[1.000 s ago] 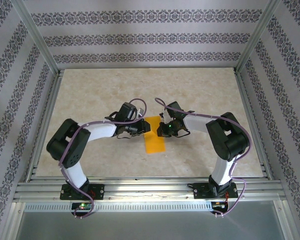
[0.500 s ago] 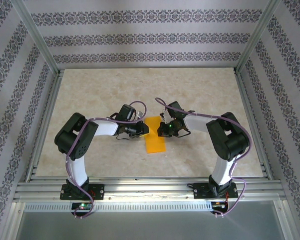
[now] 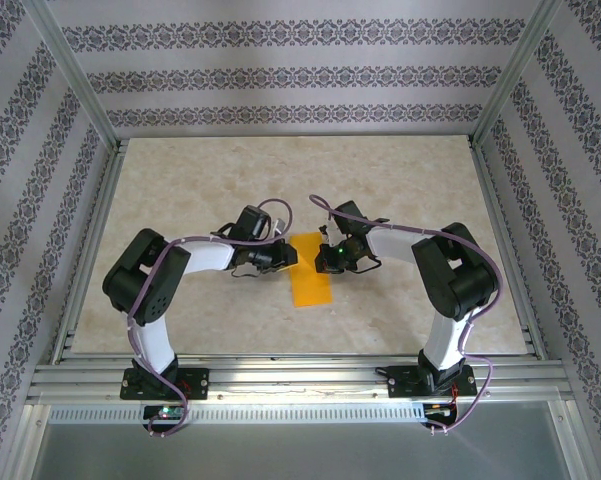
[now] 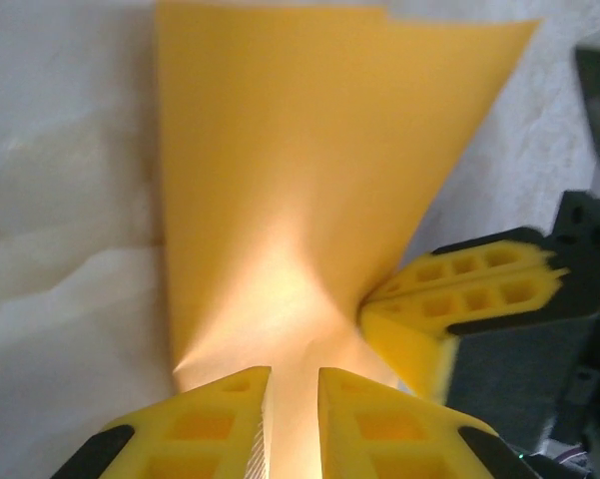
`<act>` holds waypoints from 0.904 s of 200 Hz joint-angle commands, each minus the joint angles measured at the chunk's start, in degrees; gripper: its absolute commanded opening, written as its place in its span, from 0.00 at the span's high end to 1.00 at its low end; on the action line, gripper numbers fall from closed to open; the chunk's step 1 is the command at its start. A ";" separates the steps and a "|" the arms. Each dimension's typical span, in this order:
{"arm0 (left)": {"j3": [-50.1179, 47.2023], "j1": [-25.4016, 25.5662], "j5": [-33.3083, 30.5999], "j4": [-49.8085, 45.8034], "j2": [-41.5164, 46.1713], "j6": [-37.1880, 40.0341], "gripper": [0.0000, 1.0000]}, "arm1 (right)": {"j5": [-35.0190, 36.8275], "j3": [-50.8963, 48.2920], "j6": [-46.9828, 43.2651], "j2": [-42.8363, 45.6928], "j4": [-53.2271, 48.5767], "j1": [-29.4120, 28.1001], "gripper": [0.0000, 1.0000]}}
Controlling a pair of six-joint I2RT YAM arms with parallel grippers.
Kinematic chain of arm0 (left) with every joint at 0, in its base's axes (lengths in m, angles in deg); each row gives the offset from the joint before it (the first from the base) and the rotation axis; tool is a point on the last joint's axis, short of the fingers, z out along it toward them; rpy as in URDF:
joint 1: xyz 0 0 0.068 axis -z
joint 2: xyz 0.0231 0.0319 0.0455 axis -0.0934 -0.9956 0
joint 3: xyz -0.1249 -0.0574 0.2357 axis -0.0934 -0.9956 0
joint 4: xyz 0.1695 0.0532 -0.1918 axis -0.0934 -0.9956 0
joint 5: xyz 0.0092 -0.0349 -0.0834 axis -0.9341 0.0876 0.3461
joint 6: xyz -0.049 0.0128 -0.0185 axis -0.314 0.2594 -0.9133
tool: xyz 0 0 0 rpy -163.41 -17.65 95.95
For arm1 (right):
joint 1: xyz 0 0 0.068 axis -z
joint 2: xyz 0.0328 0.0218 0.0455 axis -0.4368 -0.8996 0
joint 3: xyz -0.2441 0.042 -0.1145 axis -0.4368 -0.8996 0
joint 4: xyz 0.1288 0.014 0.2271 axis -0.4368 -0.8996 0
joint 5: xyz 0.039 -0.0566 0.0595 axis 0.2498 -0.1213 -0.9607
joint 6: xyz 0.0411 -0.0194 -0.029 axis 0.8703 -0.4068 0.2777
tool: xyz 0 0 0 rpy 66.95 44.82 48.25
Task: Fold a paper plane with a square sheet of paper (pick it up from the middle)
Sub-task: Fold the square sheet of paper in half at the center of the table.
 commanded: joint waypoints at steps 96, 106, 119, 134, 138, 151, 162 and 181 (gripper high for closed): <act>3.45 -3.17 -1.10 -0.66 -9.72 0.13 0.83 | 6.13 -2.58 -1.99 -3.94 -8.37 1.18 1.00; 4.46 -3.27 -0.32 -0.68 -9.85 -0.53 0.82 | 6.17 -2.45 -2.00 -4.03 -8.52 1.18 1.00; 5.44 -3.26 0.22 -0.94 -8.83 -1.12 0.84 | 6.10 -2.31 -2.00 -4.06 -8.62 1.18 1.00; 6.75 -3.23 0.27 -2.70 -7.33 -0.93 0.92 | 5.83 -2.07 -2.04 -3.95 -8.81 1.18 1.00; 7.22 -3.23 0.19 -3.82 -7.07 -0.66 0.92 | 5.82 -2.02 -2.06 -3.88 -8.86 1.18 1.00; 9.29 -3.27 0.08 -6.82 -6.47 0.43 0.92 | 6.08 -1.70 -2.13 -3.78 -9.11 1.18 1.00; 10.52 -3.23 -0.05 -8.78 -6.26 1.20 0.98 | 6.09 -1.69 -2.24 -3.69 -9.17 1.14 1.00; 11.84 -3.32 -0.69 -10.80 -6.42 1.83 1.00 | 6.02 -1.65 -2.03 -3.58 -9.09 1.18 1.00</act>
